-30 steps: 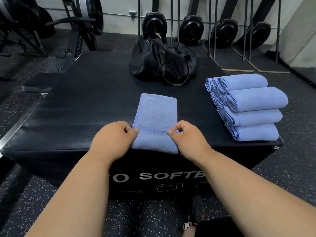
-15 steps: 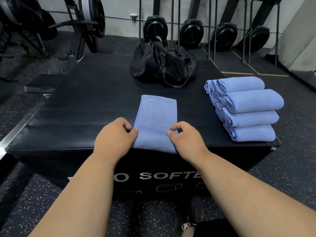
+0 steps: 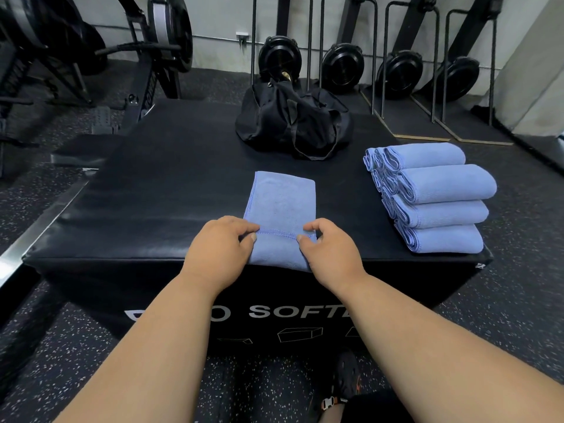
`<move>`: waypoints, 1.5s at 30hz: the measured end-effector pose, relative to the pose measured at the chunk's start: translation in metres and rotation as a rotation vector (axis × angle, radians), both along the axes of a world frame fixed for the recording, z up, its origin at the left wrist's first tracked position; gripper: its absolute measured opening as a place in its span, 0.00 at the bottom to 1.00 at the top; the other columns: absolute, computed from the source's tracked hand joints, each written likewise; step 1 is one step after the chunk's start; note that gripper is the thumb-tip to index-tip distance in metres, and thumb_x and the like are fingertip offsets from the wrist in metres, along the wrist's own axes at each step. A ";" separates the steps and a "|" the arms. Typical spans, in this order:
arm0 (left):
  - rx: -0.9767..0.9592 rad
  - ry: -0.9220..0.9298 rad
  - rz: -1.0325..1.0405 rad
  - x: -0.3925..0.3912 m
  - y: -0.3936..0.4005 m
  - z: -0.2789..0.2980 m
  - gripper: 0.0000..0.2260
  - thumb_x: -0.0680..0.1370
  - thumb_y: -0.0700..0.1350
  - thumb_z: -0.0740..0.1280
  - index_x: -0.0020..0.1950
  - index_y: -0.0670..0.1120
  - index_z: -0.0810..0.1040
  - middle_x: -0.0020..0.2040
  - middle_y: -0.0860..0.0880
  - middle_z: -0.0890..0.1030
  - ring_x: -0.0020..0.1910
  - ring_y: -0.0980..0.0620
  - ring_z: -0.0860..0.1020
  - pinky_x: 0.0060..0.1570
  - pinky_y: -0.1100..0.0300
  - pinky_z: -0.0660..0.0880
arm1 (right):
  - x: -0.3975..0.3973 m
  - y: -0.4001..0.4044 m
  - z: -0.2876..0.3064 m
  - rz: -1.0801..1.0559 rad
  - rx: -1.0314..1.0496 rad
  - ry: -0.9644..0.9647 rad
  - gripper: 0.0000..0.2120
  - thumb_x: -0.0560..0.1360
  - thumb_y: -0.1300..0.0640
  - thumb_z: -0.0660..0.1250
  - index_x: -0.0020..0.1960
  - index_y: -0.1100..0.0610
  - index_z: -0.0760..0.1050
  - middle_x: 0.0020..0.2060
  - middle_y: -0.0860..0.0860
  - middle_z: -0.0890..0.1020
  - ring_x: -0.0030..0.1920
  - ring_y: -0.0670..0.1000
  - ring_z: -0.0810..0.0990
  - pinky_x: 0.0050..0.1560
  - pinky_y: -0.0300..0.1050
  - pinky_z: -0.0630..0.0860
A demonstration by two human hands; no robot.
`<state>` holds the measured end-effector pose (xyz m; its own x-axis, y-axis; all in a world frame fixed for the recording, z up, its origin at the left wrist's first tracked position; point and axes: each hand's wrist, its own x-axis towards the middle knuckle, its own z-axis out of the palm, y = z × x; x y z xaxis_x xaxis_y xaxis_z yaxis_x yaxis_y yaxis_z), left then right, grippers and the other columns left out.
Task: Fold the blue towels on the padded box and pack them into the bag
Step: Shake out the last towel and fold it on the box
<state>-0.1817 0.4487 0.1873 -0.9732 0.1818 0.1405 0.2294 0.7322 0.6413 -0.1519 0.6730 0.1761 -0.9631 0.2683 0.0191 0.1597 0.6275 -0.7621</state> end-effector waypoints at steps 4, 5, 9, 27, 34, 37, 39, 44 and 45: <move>0.013 -0.032 0.044 0.004 0.000 0.006 0.17 0.84 0.50 0.64 0.73 0.55 0.79 0.70 0.56 0.79 0.69 0.54 0.75 0.66 0.58 0.72 | 0.007 0.001 -0.005 -0.005 -0.015 0.042 0.09 0.81 0.46 0.68 0.60 0.44 0.76 0.38 0.42 0.76 0.41 0.44 0.77 0.44 0.42 0.73; 0.019 -0.043 0.050 0.005 0.000 0.007 0.17 0.85 0.51 0.64 0.74 0.54 0.78 0.71 0.56 0.79 0.70 0.54 0.75 0.66 0.58 0.71 | 0.010 0.002 -0.007 0.005 -0.039 0.058 0.08 0.81 0.47 0.68 0.59 0.43 0.77 0.35 0.42 0.75 0.38 0.43 0.76 0.44 0.42 0.74; 0.016 -0.045 0.062 0.005 -0.003 0.006 0.16 0.84 0.51 0.64 0.71 0.53 0.80 0.67 0.55 0.80 0.66 0.53 0.77 0.64 0.56 0.74 | 0.017 0.005 -0.011 0.025 -0.117 0.085 0.04 0.82 0.48 0.68 0.56 0.43 0.77 0.31 0.43 0.72 0.34 0.42 0.73 0.42 0.41 0.74; 0.042 -0.050 0.133 0.003 -0.007 0.005 0.07 0.82 0.51 0.67 0.59 0.60 0.79 0.48 0.58 0.80 0.48 0.56 0.79 0.47 0.55 0.77 | 0.012 0.006 -0.009 0.042 -0.079 0.033 0.09 0.80 0.47 0.69 0.60 0.43 0.75 0.38 0.45 0.77 0.41 0.47 0.78 0.46 0.43 0.77; -0.057 0.120 -0.157 0.008 0.008 0.003 0.08 0.83 0.54 0.67 0.57 0.60 0.85 0.61 0.61 0.81 0.64 0.55 0.74 0.66 0.54 0.72 | 0.009 0.005 -0.007 0.022 -0.053 0.020 0.09 0.80 0.47 0.70 0.59 0.43 0.75 0.38 0.44 0.77 0.40 0.46 0.78 0.43 0.41 0.72; -0.170 0.025 -0.211 0.013 0.008 -0.008 0.16 0.87 0.55 0.60 0.72 0.61 0.80 0.75 0.60 0.74 0.76 0.53 0.65 0.77 0.54 0.62 | 0.010 0.004 -0.004 0.016 -0.032 0.020 0.10 0.80 0.48 0.70 0.59 0.44 0.75 0.37 0.46 0.78 0.41 0.47 0.79 0.43 0.42 0.72; -0.201 -0.003 -0.194 0.013 0.006 -0.014 0.18 0.88 0.56 0.57 0.77 0.62 0.73 0.80 0.61 0.68 0.80 0.52 0.60 0.80 0.58 0.55 | 0.012 0.002 -0.002 0.011 -0.005 0.018 0.11 0.80 0.47 0.70 0.61 0.45 0.75 0.39 0.45 0.78 0.42 0.47 0.79 0.44 0.43 0.73; -0.232 0.013 -0.183 0.011 0.005 -0.020 0.19 0.88 0.57 0.56 0.79 0.63 0.70 0.82 0.60 0.64 0.83 0.51 0.57 0.81 0.58 0.51 | 0.020 -0.002 -0.010 0.137 0.523 0.367 0.16 0.79 0.49 0.69 0.65 0.48 0.81 0.63 0.52 0.78 0.59 0.57 0.77 0.62 0.57 0.76; -0.238 0.004 -0.187 0.011 0.005 -0.020 0.19 0.87 0.58 0.56 0.79 0.64 0.70 0.83 0.60 0.63 0.83 0.50 0.56 0.81 0.57 0.51 | 0.021 -0.003 -0.015 0.205 0.618 0.420 0.18 0.79 0.48 0.66 0.67 0.49 0.81 0.68 0.54 0.78 0.63 0.59 0.77 0.65 0.60 0.75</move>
